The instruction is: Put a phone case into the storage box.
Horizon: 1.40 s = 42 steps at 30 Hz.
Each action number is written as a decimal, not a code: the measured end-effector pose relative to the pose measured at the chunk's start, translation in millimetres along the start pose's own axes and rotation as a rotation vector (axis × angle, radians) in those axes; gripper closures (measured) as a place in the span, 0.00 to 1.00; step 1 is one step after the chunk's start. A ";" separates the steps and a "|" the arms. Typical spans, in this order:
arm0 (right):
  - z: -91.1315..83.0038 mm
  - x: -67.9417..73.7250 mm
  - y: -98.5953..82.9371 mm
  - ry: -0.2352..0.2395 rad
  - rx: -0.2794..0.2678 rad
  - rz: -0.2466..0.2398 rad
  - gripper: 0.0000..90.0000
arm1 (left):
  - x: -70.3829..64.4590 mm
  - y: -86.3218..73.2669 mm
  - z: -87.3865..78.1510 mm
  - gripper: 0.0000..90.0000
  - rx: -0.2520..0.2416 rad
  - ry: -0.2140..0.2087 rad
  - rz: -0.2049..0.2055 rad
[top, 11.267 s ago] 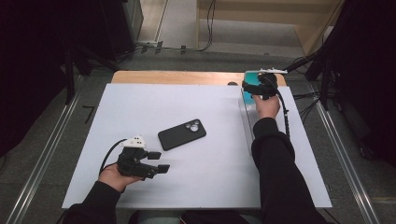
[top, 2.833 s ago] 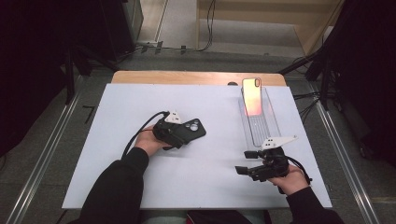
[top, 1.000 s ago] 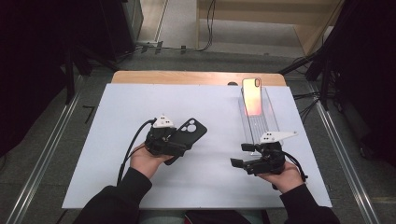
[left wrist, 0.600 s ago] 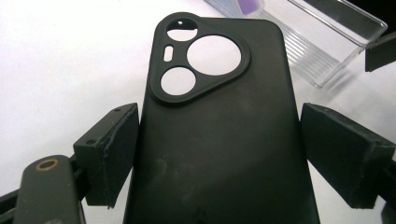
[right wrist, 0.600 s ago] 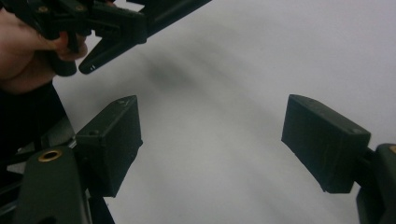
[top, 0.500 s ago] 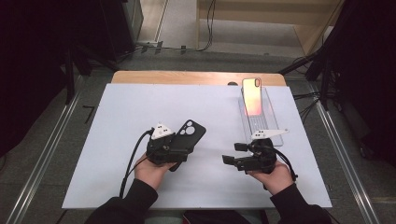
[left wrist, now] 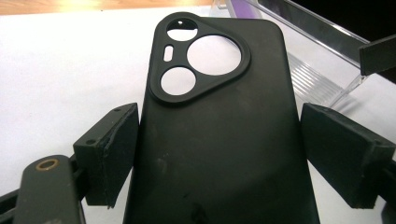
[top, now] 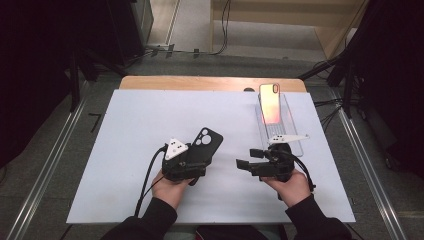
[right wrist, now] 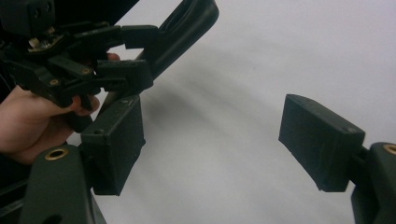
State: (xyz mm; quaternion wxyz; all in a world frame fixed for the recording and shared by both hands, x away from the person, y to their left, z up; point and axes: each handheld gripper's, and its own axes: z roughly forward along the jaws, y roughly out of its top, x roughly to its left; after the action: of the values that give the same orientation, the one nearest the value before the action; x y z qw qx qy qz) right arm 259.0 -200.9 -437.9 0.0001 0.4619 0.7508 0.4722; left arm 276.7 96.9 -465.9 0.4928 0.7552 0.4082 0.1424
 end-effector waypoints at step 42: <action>45.0 13.3 46.9 0.046 -0.047 0.112 0.26 | -23.3 -11.0 -1.7 0.16 -0.163 -0.001 0.030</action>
State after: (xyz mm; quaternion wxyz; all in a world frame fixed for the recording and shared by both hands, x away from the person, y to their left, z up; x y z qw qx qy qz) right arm 303.5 -153.9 -423.7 -0.0328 0.4922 0.7122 0.4994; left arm 255.8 82.4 -470.2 0.5509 0.7185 0.3836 0.1820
